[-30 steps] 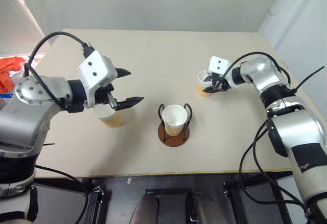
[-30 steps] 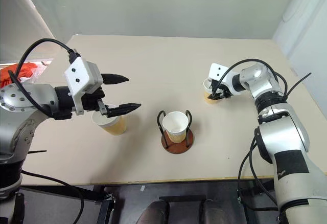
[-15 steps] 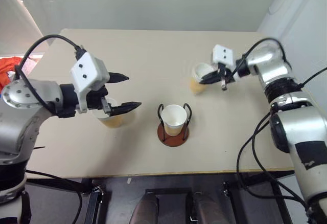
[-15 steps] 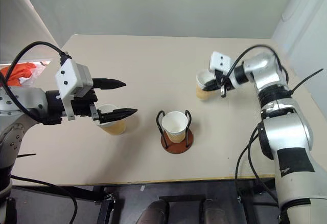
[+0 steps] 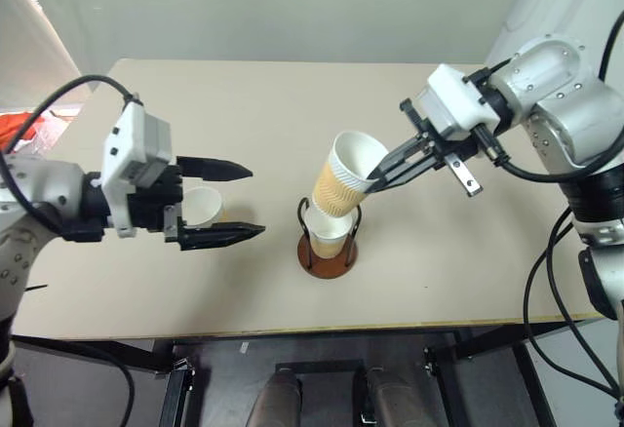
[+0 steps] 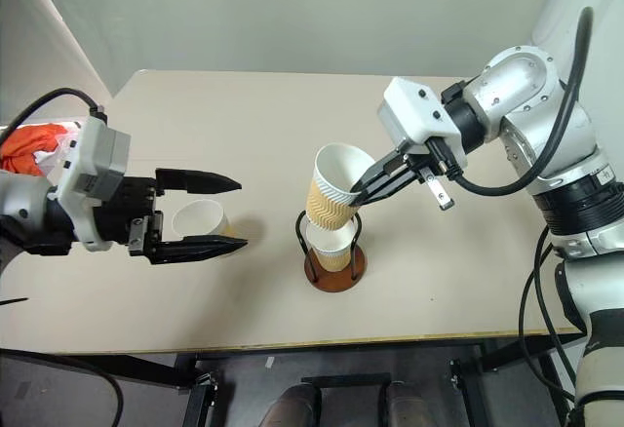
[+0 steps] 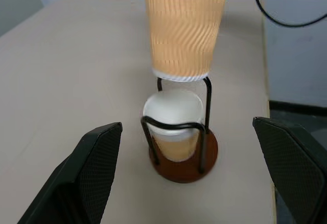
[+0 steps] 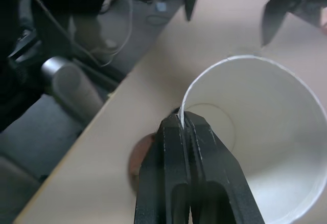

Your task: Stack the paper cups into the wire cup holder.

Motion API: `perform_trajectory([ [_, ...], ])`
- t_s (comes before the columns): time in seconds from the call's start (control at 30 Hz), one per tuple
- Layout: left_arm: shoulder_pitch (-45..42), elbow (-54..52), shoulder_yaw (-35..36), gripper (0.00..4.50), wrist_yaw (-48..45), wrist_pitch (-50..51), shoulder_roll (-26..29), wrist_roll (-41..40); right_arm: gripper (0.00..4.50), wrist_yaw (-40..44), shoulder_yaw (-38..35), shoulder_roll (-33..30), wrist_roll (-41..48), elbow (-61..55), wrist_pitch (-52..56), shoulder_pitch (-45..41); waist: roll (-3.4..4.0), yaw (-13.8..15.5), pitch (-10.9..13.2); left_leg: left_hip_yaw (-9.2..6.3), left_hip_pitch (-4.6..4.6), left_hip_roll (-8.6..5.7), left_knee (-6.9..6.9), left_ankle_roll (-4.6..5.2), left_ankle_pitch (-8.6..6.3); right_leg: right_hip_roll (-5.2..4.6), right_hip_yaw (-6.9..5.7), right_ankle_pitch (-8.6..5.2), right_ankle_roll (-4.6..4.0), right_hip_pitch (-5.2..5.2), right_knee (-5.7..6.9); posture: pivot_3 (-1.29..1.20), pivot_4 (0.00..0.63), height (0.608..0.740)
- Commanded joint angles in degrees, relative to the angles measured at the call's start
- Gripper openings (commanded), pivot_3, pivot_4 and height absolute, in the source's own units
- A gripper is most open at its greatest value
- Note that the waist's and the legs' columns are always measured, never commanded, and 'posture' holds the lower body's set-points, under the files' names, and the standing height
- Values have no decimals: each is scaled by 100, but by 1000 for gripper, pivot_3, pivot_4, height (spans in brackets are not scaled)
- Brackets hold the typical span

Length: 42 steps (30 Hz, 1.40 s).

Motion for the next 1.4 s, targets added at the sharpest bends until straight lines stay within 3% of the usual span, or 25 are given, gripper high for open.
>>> perform_trajectory([
  [0.03,37,199,176,4500,-57,-218,103,161,10,19,200,267,-258,202,-285,-253,0,-27,0,-1,2,2,0,5,7,2,1,3,-6,0,3,0,150,740],
  [0.2,284,177,279,4500,-40,-313,172,297,10,19,334,674,-1016,625,-783,-251,0,-49,0,-5,-1,13,0,4,18,18,5,21,-35,-6,-2,0,150,740],
  [0.7,629,53,583,4500,325,-338,185,431,10,19,802,626,-1095,847,-1446,-315,-5,-25,-3,-5,-46,30,-1,-13,-23,34,-4,19,-48,-48,-9,0,150,740],
  [1.0,627,445,435,4500,-89,-753,502,829,2941,19,739,630,-1133,1078,-1464,-395,-6,-26,-3,-9,-39,34,1,-14,-22,39,-3,21,-51,-46,-4,0,150,740],
  [1.17,491,1145,-35,4500,-1121,-1474,1115,1247,4486,-21,-155,796,-728,1502,-612,-427,-6,-22,-3,-11,-42,36,1,-18,-26,42,-2,20,-55,-50,-5,0,150,740],
  [1.3,77,1499,-822,4500,-1519,-1944,1182,1653,4486,-471,-984,1070,-215,1390,414,-209,-8,1,-5,-13,-53,34,1,-23,-28,41,-2,18,-60,-60,-7,0,150,740],
  [1.4,-480,1849,-1649,4500,-1584,-2372,1017,2345,4486,-882,-1624,1061,426,636,1466,267,-18,23,-11,-18,-55,35,1,-26,-31,42,-6,15,-65,-60,-7,0,150,740],
])
